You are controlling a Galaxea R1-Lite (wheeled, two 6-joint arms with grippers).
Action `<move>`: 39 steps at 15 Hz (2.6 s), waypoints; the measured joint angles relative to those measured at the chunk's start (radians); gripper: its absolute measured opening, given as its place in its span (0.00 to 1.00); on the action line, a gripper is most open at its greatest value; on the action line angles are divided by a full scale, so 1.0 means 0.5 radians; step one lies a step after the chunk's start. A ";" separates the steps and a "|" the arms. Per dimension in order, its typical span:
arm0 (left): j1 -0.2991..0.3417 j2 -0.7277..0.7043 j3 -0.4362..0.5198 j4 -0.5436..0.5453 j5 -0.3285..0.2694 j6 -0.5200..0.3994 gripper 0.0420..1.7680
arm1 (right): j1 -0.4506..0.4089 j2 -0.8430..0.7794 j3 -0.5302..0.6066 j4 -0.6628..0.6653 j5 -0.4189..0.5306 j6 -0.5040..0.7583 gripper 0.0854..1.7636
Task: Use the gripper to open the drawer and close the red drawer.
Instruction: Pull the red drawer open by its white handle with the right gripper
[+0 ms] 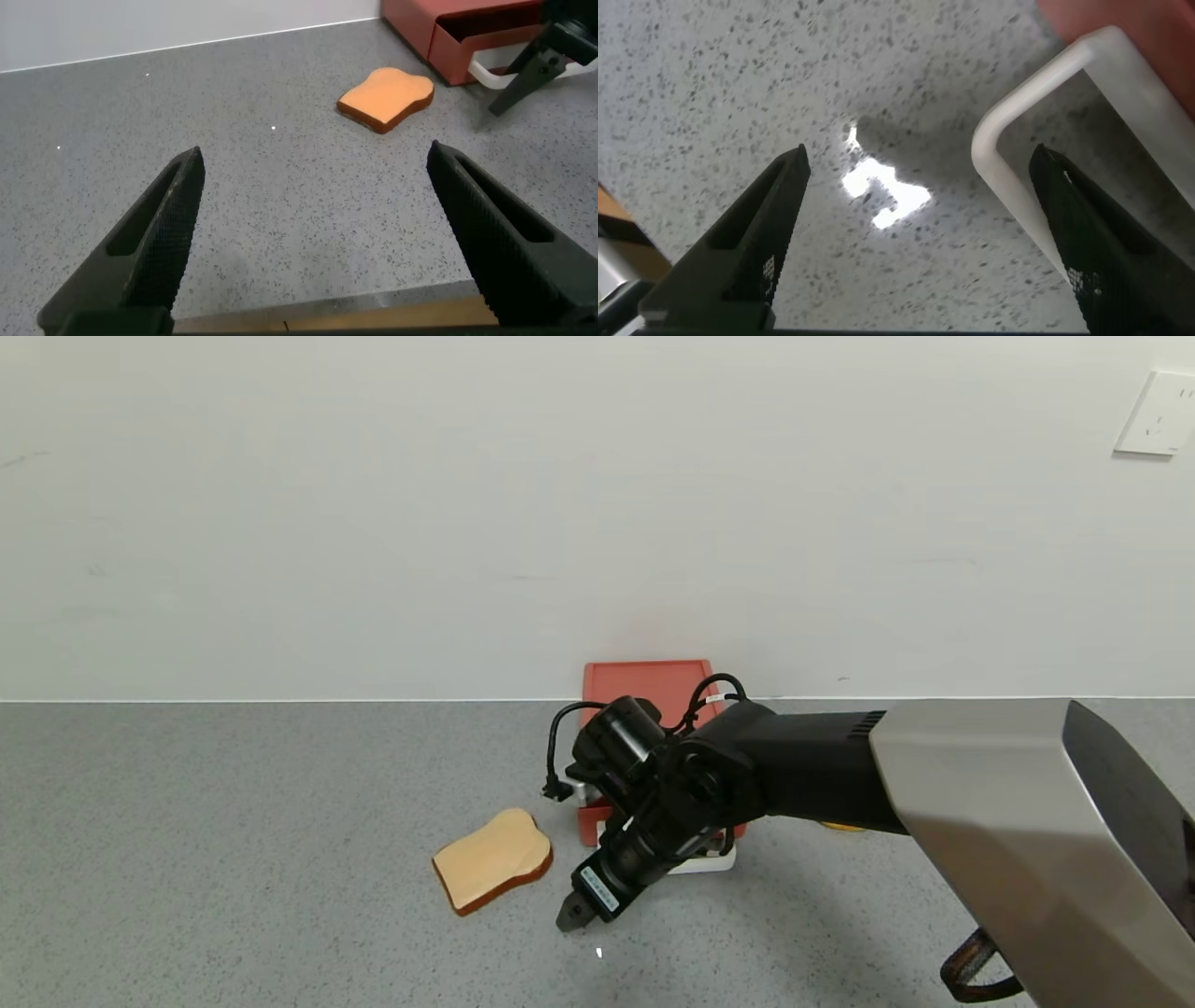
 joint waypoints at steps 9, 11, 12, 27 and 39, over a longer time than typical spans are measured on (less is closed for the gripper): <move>0.000 0.000 0.000 0.001 0.008 -0.010 0.97 | 0.093 -0.040 0.030 0.190 0.000 0.065 0.97; 0.000 0.000 0.000 0.001 0.010 -0.012 0.97 | 0.118 -0.046 0.031 0.233 -0.002 0.086 0.97; 0.000 0.000 0.000 0.001 0.010 -0.011 0.97 | 0.130 -0.047 0.032 0.237 -0.003 0.099 0.97; 0.000 0.000 0.000 0.001 0.012 -0.014 0.97 | 0.246 -0.134 0.222 0.234 0.005 0.119 0.97; 0.000 0.000 0.000 0.002 0.012 -0.015 0.97 | 0.234 -0.383 0.241 0.341 0.006 0.147 0.97</move>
